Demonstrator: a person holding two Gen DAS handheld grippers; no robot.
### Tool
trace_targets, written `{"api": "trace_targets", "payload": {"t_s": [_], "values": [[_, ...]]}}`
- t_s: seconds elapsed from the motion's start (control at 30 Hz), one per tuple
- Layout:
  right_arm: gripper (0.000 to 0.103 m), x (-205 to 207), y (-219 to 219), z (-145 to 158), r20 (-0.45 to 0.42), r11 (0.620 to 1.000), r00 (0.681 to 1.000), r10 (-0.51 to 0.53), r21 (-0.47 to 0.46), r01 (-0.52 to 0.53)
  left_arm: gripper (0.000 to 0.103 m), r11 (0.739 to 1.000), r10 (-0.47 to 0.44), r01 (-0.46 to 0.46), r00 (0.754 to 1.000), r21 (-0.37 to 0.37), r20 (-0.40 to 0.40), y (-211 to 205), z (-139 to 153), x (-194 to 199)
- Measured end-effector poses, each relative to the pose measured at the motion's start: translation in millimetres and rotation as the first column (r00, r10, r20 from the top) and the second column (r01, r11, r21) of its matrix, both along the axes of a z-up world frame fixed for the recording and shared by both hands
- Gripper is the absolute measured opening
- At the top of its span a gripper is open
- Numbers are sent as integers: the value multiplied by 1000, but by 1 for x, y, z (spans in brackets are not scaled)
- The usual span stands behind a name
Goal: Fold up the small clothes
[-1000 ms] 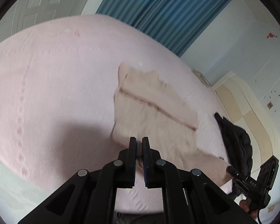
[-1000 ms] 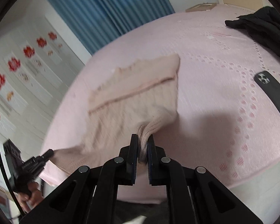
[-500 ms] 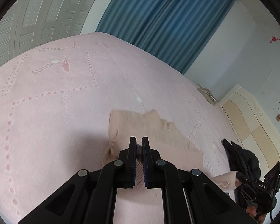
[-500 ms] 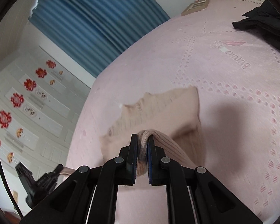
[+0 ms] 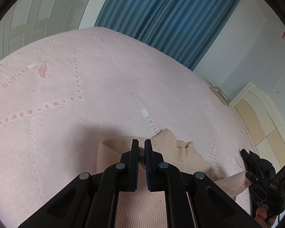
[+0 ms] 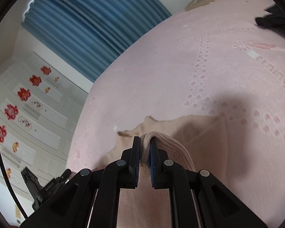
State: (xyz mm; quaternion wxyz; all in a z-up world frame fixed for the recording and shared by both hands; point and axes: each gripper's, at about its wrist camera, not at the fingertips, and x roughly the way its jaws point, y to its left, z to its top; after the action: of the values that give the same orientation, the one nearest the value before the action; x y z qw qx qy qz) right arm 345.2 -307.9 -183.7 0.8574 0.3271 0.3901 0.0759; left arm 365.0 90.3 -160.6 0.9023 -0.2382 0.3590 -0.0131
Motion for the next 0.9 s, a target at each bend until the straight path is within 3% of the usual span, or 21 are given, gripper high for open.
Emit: {"api": "trace_targets", "payload": {"t_s": [0.03,0.1,0.13,0.27,0.53,0.67,0.77,0.9], "values": [[15,6,2,-3,0,1000,1000,8,-28,-8,12,1000,9,-9,1000,5,-22,-1,-6,9],[30,12,6,-11,-7,998,1000,13,-67,-14,34,1000,10,-9,999,17,-50,-2,-14,17],[44,12,6,-15,-5,997,1000,22,-71,-22,38,1000,0,1,999,9,-44,-2,-19,17],[46,-7,8,-24,-9,985,999,50,-167,-51,59,999,-40,41,998,10,-49,-7,-29,0],[46,-99,20,-54,-93,933,975,203,-283,-222,62,991,-116,121,988,49,-98,-16,-47,-79],[46,-136,19,-71,-155,930,962,224,-262,-259,64,988,-133,141,983,58,-130,-19,-58,-122],[47,-151,14,-85,-197,942,958,206,-226,-249,65,985,-172,173,973,-8,-155,-19,-73,-149],[48,-146,9,-100,-221,968,960,172,-145,-207,65,980,-185,168,965,-103,-184,-18,-96,-150]]}}
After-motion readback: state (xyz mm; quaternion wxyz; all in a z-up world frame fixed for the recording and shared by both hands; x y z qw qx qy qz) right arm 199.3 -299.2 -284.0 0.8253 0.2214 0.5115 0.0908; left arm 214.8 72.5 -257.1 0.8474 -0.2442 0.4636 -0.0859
